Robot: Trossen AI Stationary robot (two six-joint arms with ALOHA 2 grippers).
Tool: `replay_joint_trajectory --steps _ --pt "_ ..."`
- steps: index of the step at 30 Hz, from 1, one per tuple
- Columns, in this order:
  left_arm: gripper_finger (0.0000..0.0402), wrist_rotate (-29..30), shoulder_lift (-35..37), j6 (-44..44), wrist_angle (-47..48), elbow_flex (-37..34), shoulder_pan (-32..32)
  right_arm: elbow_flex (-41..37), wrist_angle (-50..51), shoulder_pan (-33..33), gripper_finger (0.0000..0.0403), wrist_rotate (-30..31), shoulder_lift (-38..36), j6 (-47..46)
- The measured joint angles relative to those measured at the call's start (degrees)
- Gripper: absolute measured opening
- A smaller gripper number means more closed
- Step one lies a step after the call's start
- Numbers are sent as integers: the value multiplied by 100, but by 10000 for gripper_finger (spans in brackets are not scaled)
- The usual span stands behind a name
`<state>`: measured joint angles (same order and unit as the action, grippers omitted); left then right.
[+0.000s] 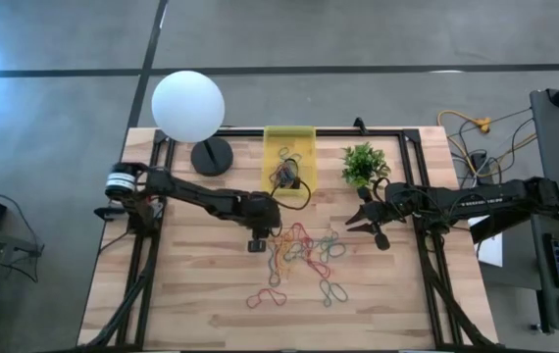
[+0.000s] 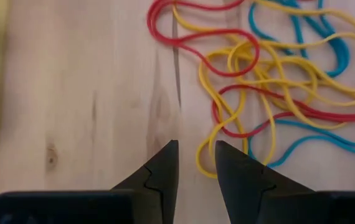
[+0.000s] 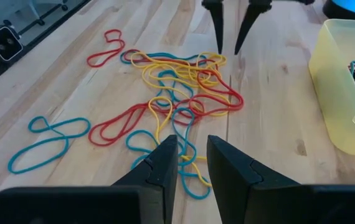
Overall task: Pick and place rubber bands into bin
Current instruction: Put the yellow rubber band into the yellow bin
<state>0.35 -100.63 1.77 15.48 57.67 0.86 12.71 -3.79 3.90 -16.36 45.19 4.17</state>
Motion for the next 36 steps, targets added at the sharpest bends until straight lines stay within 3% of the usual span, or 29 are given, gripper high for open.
replay_joint_trajectory --steps 16,24,36 --pt "85 -187 -272 -148 -204 4 39 0 2 0 77 0 0 -14" --pt "7 -156 -241 -104 -302 36 39 0 4 0 77 0 0 -14" --pt "1 -129 -201 -84 -275 61 39 0 11 0 77 0 0 -14"
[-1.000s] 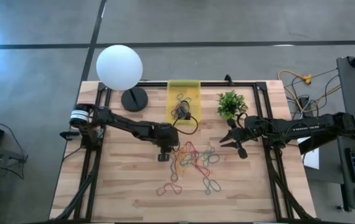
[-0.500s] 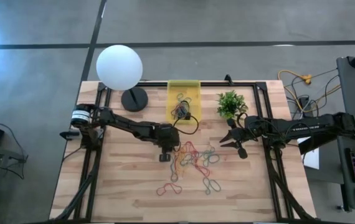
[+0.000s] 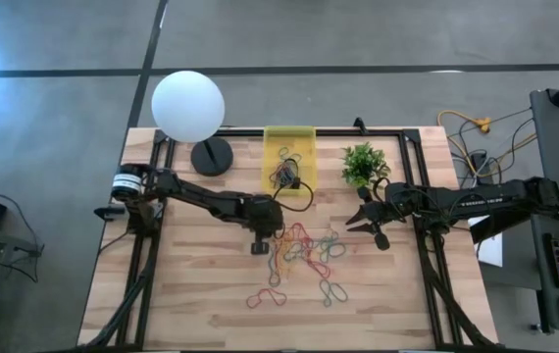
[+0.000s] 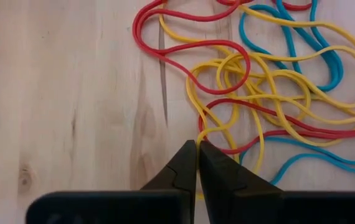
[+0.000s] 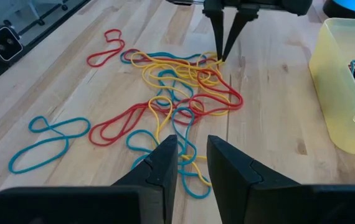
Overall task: Pick and place rubber bands into bin
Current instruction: Put the yellow rubber band into the yellow bin
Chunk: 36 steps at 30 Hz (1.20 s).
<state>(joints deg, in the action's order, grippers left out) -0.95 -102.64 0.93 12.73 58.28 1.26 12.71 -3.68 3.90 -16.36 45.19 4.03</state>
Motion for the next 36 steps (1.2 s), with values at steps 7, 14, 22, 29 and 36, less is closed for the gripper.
replay_joint_trajectory --steps 7,14,22,29,36 --pt "0 340 440 119 79 0 4 0 4 -2 77 0 0 1" --pt "0 598 1137 333 -5 15 7 -9 1 0 77 1 0 2" --pt "0 761 1724 794 -475 15 42 -9 1 0 77 0 0 1" --pt "0 809 1974 1273 -1254 7 127 -11 4 0 77 2 0 2" --pt "0 1630 1986 1651 -1299 7 9 -11 2 0 77 2 0 2"
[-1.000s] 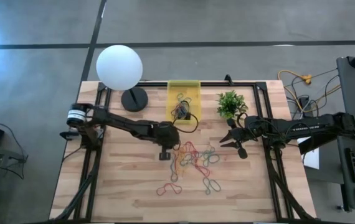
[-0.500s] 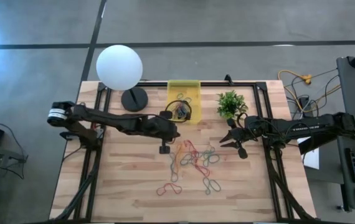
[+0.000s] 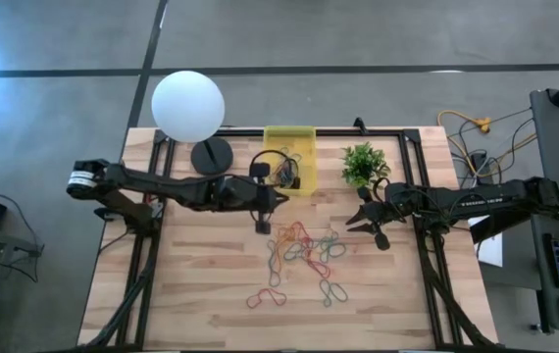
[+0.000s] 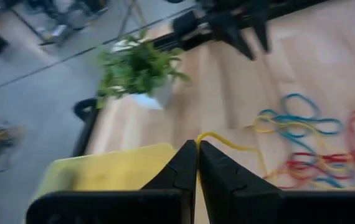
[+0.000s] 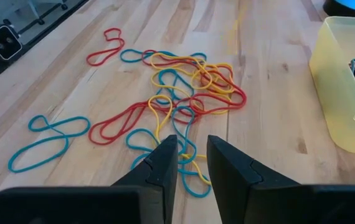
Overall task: Pick and place rubber bands into bin
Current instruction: Put the yellow rubber band into the yellow bin
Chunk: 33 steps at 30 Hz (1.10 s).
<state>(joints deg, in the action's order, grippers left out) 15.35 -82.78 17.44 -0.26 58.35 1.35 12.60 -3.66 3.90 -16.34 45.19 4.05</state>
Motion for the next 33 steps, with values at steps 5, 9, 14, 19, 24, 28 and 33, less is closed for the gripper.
replay_joint_trajectory --steps 5,9,14,19,24,28,33 --pt "0 26 -7 302 -343 2 -246 0 -11 0 77 0 0 0" --pt "0 29 -22 436 -436 4 -560 0 -14 0 77 0 0 0" --pt "0 29 -44 429 -450 -25 -994 0 -15 0 77 0 0 0" --pt "0 33 -44 392 -478 -74 -1331 0 -15 0 77 -1 2 0" --pt "0 -14 -44 388 -482 -74 -1540 0 -15 0 77 0 2 0" --pt "0 -28 -44 186 -485 -74 -1615 0 -15 0 77 0 2 0" --pt "5 -31 -44 -68 -320 -85 -1714 0 -15 0 77 0 2 -4"
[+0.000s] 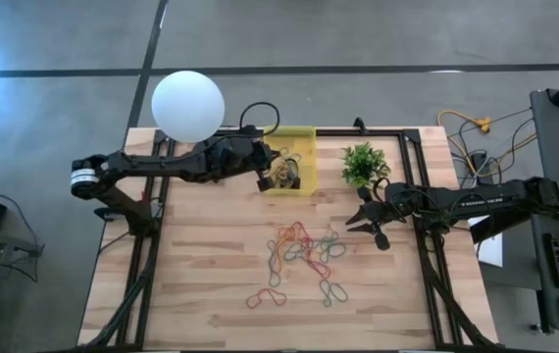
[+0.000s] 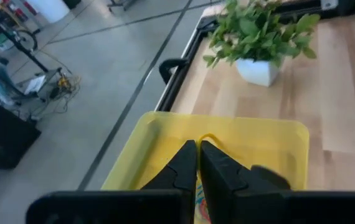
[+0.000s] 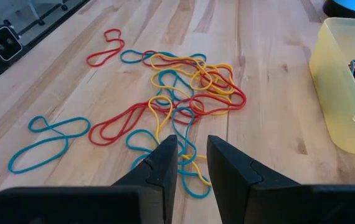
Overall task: Pick and place rubber bands into bin
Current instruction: Put the yellow rubber band into the yellow bin, then put the red rubber band into the yellow bin
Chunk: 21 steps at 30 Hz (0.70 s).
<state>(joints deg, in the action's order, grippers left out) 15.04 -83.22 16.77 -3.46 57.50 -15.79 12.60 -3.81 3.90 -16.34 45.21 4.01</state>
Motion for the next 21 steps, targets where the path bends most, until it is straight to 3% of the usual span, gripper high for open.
replay_joint_trajectory --steps 15,21 --pt "85 -14 0 -399 -107 -392 -3 0 -88 0 77 0 0 -65" --pt "101 -295 0 -460 -50 -396 -27 -2 -129 0 77 -2 0 -102"
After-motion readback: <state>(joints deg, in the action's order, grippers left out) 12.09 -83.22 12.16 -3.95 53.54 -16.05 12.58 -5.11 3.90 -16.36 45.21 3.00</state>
